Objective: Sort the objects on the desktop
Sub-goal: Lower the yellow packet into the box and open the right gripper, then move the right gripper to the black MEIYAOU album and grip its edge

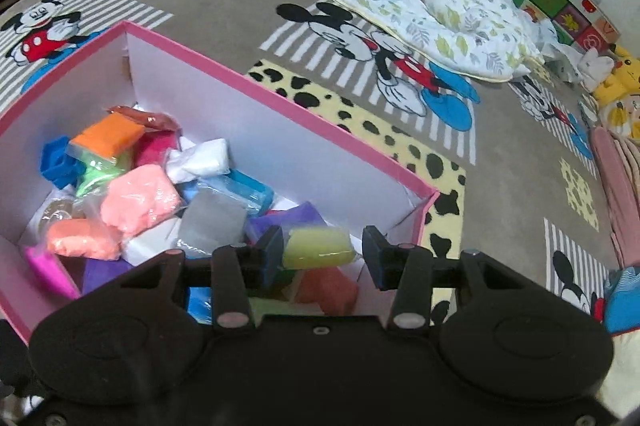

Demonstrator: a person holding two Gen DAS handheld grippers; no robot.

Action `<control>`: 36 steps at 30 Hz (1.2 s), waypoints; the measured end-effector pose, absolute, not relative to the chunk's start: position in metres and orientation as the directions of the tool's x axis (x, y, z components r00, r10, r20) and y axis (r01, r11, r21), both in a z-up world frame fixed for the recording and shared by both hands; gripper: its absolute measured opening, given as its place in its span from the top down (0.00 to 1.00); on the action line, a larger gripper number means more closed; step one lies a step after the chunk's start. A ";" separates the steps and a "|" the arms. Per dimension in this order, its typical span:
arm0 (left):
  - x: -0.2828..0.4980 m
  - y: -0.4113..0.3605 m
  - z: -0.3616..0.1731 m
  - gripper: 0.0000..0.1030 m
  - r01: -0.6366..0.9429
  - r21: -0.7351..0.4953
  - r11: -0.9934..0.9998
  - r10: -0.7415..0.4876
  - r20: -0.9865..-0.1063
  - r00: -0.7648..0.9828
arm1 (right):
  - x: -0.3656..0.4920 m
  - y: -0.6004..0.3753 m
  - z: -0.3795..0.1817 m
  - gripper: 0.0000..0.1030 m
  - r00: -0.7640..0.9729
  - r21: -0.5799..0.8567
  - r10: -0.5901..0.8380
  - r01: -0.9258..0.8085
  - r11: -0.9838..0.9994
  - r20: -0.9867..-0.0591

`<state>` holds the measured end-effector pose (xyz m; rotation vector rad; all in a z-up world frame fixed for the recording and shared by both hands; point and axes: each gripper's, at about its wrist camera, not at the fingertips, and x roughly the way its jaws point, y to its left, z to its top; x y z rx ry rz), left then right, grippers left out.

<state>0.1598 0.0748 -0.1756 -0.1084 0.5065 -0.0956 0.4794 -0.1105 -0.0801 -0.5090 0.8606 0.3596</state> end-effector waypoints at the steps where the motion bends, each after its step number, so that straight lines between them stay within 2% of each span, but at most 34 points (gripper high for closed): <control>1: 0.160 0.075 -0.175 0.43 0.064 -0.129 0.990 -0.118 -0.478 0.870 | 0.479 -0.111 -0.079 0.56 0.608 -0.280 0.095 -0.492 0.824 -0.788; 3: 0.159 0.075 -0.175 0.43 0.063 -0.130 0.990 -0.118 -0.476 0.871 | 0.477 -0.113 -0.072 0.44 0.618 -0.266 0.108 -0.481 0.835 -0.779; 5: 0.158 0.075 -0.174 0.43 0.064 -0.126 0.990 -0.117 -0.474 0.873 | 0.474 -0.116 -0.065 0.39 0.626 -0.250 0.119 -0.469 0.847 -0.771; 11: 0.157 0.073 -0.173 0.43 0.063 -0.116 0.991 -0.111 -0.471 0.875 | 0.456 -0.129 -0.047 0.37 0.634 -0.215 0.137 -0.446 0.869 -0.761; 16: 0.155 0.071 -0.170 0.43 0.073 -0.111 0.991 -0.118 -0.471 0.874 | 0.428 -0.147 -0.040 0.31 0.642 -0.234 0.123 -0.442 0.866 -0.756; 19: 0.154 0.068 -0.170 0.43 0.079 -0.107 0.991 -0.121 -0.471 0.874 | 0.413 -0.168 -0.037 0.28 0.637 -0.199 0.134 -0.424 0.883 -0.759; 28: 0.153 0.063 -0.169 0.43 0.088 -0.134 0.987 -0.140 -0.461 0.876 | 0.379 -0.243 -0.037 0.21 0.642 -0.109 0.095 -0.271 0.956 -0.761; 29: 0.153 0.063 -0.169 0.43 0.091 -0.144 0.985 -0.148 -0.457 0.877 | 0.375 -0.251 -0.037 0.18 0.643 -0.102 0.090 -0.255 0.962 -0.760; 30: 0.153 0.063 -0.169 0.36 0.096 -0.154 0.983 -0.157 -0.455 0.876 | 0.370 -0.260 -0.037 0.14 0.645 -0.096 0.084 -0.239 0.966 -0.760; 32: 0.152 0.061 -0.169 0.30 0.109 -0.170 0.979 -0.175 -0.448 0.877 | 0.360 -0.278 -0.038 0.12 0.645 -0.083 0.075 -0.211 0.974 -0.760; 36: 0.152 0.055 -0.168 0.29 0.147 -0.208 0.967 -0.226 -0.436 0.871 | 0.342 -0.326 -0.043 0.09 0.632 -0.003 0.087 -0.140 0.990 -0.770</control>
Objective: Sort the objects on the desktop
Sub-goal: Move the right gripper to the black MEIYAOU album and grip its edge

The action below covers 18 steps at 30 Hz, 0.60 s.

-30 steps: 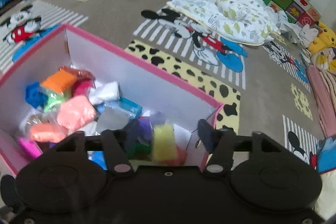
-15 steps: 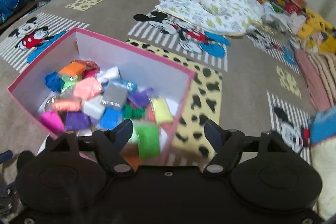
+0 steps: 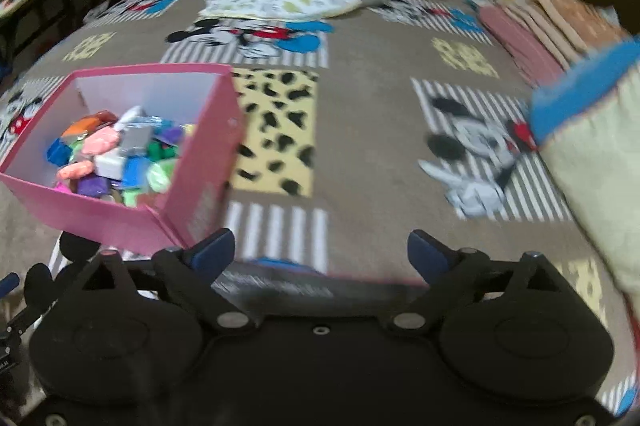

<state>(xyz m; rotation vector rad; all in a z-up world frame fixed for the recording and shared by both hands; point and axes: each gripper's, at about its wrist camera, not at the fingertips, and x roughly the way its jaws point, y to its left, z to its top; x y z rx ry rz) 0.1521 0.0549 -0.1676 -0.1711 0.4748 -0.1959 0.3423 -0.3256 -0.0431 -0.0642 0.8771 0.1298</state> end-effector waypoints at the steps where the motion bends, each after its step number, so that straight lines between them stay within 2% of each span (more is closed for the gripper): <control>1: 0.152 0.053 -0.168 0.29 0.157 -0.221 0.962 -0.242 -0.434 0.868 | 0.337 -0.339 -0.046 0.08 0.626 0.026 0.096 -0.119 0.993 -0.774; 5: 0.154 0.044 -0.167 0.28 0.195 -0.279 0.940 -0.302 -0.424 0.854 | 0.317 -0.393 -0.060 0.03 0.610 0.121 0.117 -0.034 0.992 -0.784; 11: 0.159 0.019 -0.168 0.27 0.239 -0.390 0.889 -0.399 -0.405 0.823 | 0.292 -0.456 -0.082 0.03 0.594 0.209 0.133 0.062 0.976 -0.794; 16: 0.161 -0.012 -0.169 0.27 0.294 -0.398 0.869 -0.453 -0.404 0.794 | 0.285 -0.479 -0.095 0.03 0.602 0.172 0.101 0.062 0.983 -0.792; 18: 0.161 -0.022 -0.170 0.27 0.313 -0.411 0.856 -0.478 -0.401 0.782 | 0.282 -0.488 -0.099 0.03 0.615 0.215 0.134 0.059 0.975 -0.777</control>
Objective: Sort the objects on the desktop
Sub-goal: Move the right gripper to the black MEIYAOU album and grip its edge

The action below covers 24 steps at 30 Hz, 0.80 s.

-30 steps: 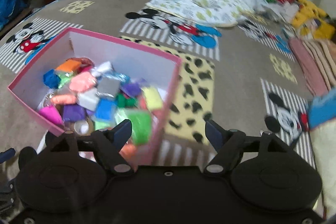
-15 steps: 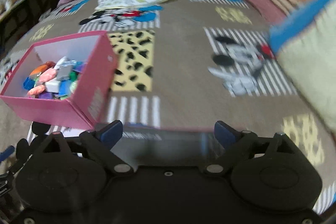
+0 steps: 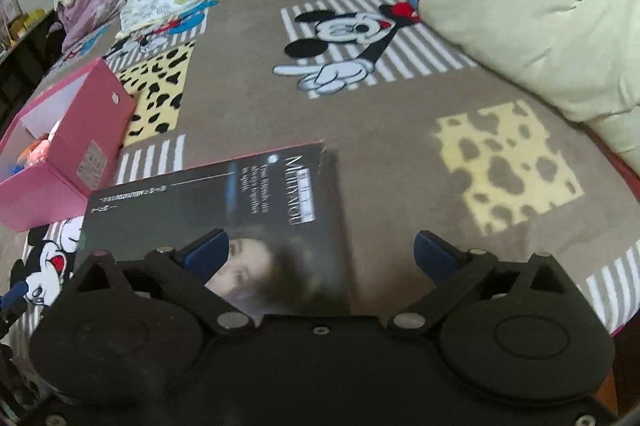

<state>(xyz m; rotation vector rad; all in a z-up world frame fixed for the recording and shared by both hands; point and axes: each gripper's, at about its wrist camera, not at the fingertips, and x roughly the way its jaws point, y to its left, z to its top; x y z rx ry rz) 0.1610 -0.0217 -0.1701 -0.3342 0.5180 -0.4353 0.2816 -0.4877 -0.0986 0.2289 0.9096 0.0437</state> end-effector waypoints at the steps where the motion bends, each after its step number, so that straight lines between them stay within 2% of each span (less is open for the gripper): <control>1: 0.162 -0.026 -0.171 0.27 0.318 -0.421 0.850 -0.488 -0.400 0.775 | 0.281 -0.492 -0.101 0.03 0.617 0.244 0.157 0.059 0.968 -0.771; 10: 0.180 -0.058 -0.183 0.27 0.325 -0.459 0.827 -0.525 -0.421 0.739 | 0.273 -0.497 -0.125 0.03 0.584 0.251 0.225 -0.039 0.967 -0.780; 18: 0.188 -0.070 -0.186 0.27 0.337 -0.469 0.816 -0.544 -0.430 0.720 | 0.275 -0.497 -0.143 0.03 0.544 0.338 0.319 -0.068 0.939 -0.776; 24: 0.192 -0.086 -0.185 0.27 0.373 -0.417 0.829 -0.545 -0.452 0.706 | 0.280 -0.482 -0.157 0.03 0.477 0.336 0.348 -0.113 0.935 -0.807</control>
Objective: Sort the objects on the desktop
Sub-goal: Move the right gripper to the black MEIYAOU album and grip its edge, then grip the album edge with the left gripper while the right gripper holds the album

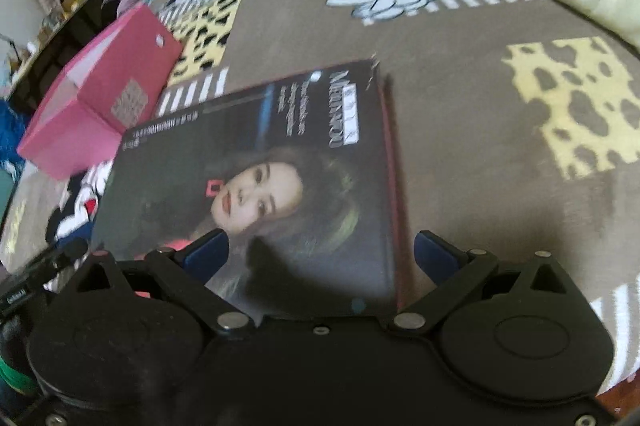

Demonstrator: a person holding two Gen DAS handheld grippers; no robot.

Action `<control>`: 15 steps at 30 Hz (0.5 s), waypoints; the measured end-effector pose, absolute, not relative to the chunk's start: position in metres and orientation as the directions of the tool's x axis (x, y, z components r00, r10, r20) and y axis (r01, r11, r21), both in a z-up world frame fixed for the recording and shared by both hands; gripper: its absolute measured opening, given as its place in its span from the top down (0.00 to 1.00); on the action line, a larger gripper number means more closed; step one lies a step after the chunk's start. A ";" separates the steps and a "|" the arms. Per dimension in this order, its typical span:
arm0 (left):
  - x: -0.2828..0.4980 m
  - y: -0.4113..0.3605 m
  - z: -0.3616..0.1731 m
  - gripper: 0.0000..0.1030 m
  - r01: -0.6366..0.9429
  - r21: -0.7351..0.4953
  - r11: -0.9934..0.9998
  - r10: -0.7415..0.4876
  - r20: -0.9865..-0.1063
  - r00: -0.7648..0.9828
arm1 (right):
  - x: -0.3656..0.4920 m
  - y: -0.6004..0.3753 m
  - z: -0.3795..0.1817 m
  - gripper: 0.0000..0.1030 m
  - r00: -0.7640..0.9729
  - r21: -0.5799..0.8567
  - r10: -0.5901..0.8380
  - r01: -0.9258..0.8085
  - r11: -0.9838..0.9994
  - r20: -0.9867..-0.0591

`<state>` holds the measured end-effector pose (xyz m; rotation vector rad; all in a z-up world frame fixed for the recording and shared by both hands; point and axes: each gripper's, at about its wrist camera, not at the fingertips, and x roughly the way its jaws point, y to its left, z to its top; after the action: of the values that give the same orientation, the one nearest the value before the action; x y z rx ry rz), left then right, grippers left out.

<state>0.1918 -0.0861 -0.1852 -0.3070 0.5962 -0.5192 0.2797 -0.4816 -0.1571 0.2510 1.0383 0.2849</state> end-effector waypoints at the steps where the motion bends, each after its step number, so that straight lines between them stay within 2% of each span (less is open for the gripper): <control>1: 0.192 -0.091 -0.185 0.27 0.385 -0.398 0.833 -0.544 -0.462 0.700 | 0.280 -0.478 -0.159 0.03 0.463 0.334 0.350 -0.120 0.935 -0.814; 5: 0.181 -0.112 -0.184 0.27 0.482 -0.292 0.826 -0.562 -0.485 0.670 | 0.279 -0.460 -0.161 0.02 0.412 0.268 0.319 -0.179 0.947 -0.853; 8: 0.171 -0.117 -0.177 0.27 0.494 -0.234 0.837 -0.541 -0.489 0.685 | 0.276 -0.450 -0.158 0.01 0.359 0.235 0.293 -0.197 0.952 -0.886; 15: 0.160 -0.108 -0.155 0.26 0.506 -0.275 0.818 -0.575 -0.444 0.688 | 0.249 -0.457 -0.130 0.01 0.372 0.236 0.314 -0.242 0.941 -0.874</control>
<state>0.1603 -0.1081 -0.1548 -0.1350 0.5417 -0.6065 0.2488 -0.4566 -0.1301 0.0718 1.1358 0.3566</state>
